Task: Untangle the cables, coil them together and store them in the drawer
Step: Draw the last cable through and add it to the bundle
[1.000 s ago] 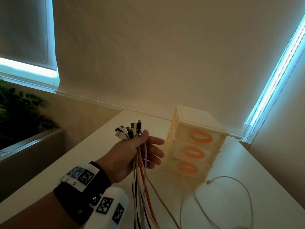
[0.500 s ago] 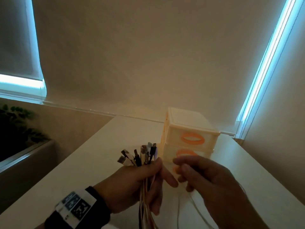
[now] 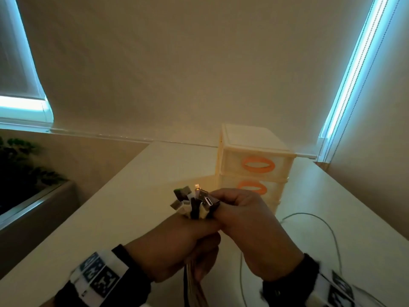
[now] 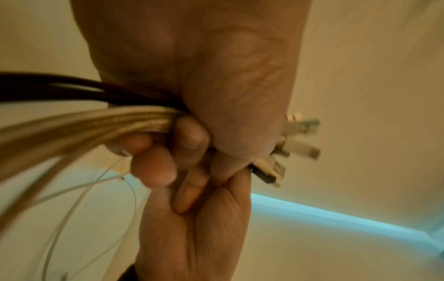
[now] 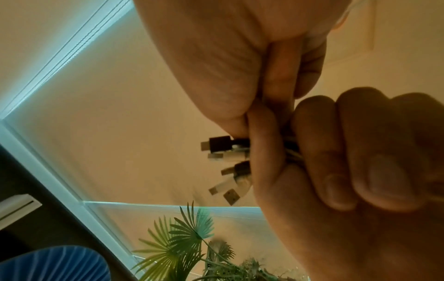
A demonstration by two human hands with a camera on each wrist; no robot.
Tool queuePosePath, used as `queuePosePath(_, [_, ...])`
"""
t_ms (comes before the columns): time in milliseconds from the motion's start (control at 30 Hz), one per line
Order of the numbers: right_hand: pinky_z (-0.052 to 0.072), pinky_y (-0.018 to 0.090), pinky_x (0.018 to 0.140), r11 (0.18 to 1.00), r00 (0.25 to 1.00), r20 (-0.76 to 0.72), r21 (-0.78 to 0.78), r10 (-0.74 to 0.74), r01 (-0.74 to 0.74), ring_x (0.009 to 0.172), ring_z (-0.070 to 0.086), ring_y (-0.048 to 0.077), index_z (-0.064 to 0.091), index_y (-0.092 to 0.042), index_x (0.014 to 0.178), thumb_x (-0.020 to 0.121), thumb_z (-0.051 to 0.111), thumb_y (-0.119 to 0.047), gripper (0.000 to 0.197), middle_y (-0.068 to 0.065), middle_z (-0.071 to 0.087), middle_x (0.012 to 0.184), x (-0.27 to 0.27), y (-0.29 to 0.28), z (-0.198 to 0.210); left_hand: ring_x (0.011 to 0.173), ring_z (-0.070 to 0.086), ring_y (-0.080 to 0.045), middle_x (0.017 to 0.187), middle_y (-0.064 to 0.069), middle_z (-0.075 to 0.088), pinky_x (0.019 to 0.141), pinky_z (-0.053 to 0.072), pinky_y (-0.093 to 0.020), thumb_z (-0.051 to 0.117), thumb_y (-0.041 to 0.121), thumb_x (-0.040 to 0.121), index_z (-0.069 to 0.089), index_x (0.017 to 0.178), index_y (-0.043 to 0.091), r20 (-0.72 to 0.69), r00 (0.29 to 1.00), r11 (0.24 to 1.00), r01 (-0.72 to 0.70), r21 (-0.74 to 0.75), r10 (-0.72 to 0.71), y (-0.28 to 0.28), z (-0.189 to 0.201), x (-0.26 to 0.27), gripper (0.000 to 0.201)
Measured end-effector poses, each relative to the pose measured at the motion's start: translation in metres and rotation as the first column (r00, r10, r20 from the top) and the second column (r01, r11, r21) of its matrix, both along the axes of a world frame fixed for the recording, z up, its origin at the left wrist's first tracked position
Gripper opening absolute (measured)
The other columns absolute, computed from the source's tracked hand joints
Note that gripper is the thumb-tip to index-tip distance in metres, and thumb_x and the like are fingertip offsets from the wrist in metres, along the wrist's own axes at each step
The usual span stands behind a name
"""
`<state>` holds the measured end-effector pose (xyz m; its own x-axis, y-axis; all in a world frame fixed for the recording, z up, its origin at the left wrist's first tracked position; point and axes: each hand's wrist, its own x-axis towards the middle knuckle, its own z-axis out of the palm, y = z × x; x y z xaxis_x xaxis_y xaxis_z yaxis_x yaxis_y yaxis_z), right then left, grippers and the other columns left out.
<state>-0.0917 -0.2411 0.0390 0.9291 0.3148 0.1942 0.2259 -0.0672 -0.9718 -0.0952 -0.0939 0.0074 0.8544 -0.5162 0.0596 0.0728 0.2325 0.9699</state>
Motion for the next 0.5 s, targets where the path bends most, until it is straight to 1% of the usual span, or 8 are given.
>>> queuePosePath(100, [0.058, 0.040, 0.091, 0.999, 1.000, -0.013, 0.034, -0.028, 0.029, 0.094, 0.074, 0.018, 0.080, -0.019, 0.098, 0.097, 0.062, -0.027, 0.020, 0.004, 0.078, 0.095, -0.003, 0.003, -0.004, 0.035, 0.044, -0.024, 0.039, -0.009, 0.033, 0.049, 0.044, -0.030, 0.059, 0.025, 0.097, 0.073, 0.088, 0.009, -0.007, 0.998, 0.998, -0.066, 0.009, 0.066, -0.001, 0.001, 0.000, 0.023])
queuePosePath(167, [0.059, 0.044, 0.087, 0.998, 0.998, -0.018, 0.014, -0.057, 0.058, 0.081, 0.073, 0.021, 0.077, -0.025, 0.106, 0.099, 0.060, -0.031, 0.019, 0.005, 0.077, 0.088, -0.007, 0.004, -0.010, 0.043, 0.054, -0.028, 0.043, -0.012, 0.041, 0.062, 0.049, -0.039, 0.052, 0.035, 0.100, 0.072, 0.070, 0.005, -0.004, 0.995, 0.995, -0.103, 0.002, 0.103, 0.002, 0.002, 0.002, 0.047])
queuePosePath(200, [0.060, 0.042, 0.080, 0.996, 0.996, -0.018, -0.001, -0.087, 0.087, 0.073, 0.071, 0.020, 0.074, -0.027, 0.107, 0.099, 0.061, -0.029, 0.016, 0.006, 0.076, 0.082, -0.009, 0.005, -0.012, 0.049, 0.058, -0.031, 0.049, -0.016, 0.048, 0.068, 0.049, -0.043, 0.048, 0.040, 0.100, 0.071, 0.066, 0.003, -0.011, 0.992, 0.992, -0.123, -0.007, 0.123, 0.004, 0.003, 0.004, 0.056])
queuePosePath(233, [0.060, 0.035, 0.072, 0.992, 0.992, -0.018, -0.019, -0.123, 0.122, 0.067, 0.069, 0.018, 0.071, -0.028, 0.107, 0.098, 0.063, -0.026, 0.012, 0.006, 0.074, 0.078, -0.012, 0.005, -0.015, 0.057, 0.061, -0.034, 0.058, -0.022, 0.056, 0.071, 0.050, -0.045, 0.045, 0.045, 0.100, 0.071, 0.068, -0.001, -0.016, 0.989, 0.989, -0.146, -0.018, 0.145, 0.006, 0.003, 0.006, 0.061])
queuePosePath(300, [0.057, 0.022, 0.067, 0.977, 0.980, -0.013, -0.074, -0.200, 0.198, 0.071, 0.070, 0.007, 0.065, -0.031, 0.105, 0.092, 0.070, -0.025, 0.015, -0.003, 0.074, 0.084, -0.016, 0.003, -0.019, 0.078, 0.067, -0.042, 0.086, -0.028, 0.069, 0.080, 0.054, -0.049, 0.039, 0.049, 0.101, 0.076, 0.087, -0.001, 0.021, 0.977, 0.977, -0.214, -0.005, 0.214, 0.009, 0.004, 0.009, 0.065])
queuePosePath(333, [0.058, 0.022, 0.069, 0.968, 0.973, -0.011, -0.109, -0.230, 0.227, 0.078, 0.071, 0.004, 0.062, -0.033, 0.104, 0.089, 0.072, -0.028, 0.019, -0.006, 0.075, 0.088, -0.018, 0.002, -0.020, 0.090, 0.069, -0.041, 0.096, -0.022, 0.072, 0.086, 0.055, -0.052, 0.036, 0.050, 0.102, 0.079, 0.095, 0.004, 0.068, 0.962, 0.964, -0.265, 0.025, 0.263, 0.010, 0.003, 0.010, 0.063])
queuePosePath(400, [0.062, 0.030, 0.076, 0.957, 0.973, -0.012, -0.180, -0.232, 0.226, 0.081, 0.072, 0.006, 0.062, -0.033, 0.101, 0.086, 0.074, -0.034, 0.019, -0.007, 0.075, 0.088, -0.021, -0.001, -0.022, 0.100, 0.067, -0.028, 0.100, -0.007, 0.070, 0.089, 0.053, -0.045, 0.033, 0.051, 0.102, 0.080, 0.103, 0.019, 0.174, 0.922, 0.929, -0.362, 0.070, 0.346, 0.009, 0.001, 0.011, 0.058])
queuePosePath(500, [0.062, 0.038, 0.079, 0.951, 0.988, -0.002, -0.270, -0.158, 0.151, 0.078, 0.071, 0.016, 0.072, -0.027, 0.084, 0.088, 0.072, -0.030, 0.005, -0.002, 0.075, 0.081, -0.026, 0.000, -0.017, 0.111, 0.063, -0.026, 0.113, 0.000, 0.070, 0.095, 0.054, -0.048, 0.030, 0.052, 0.103, 0.079, 0.109, 0.029, 0.211, 0.909, 0.918, -0.385, 0.094, 0.360, 0.008, 0.001, 0.012, 0.054])
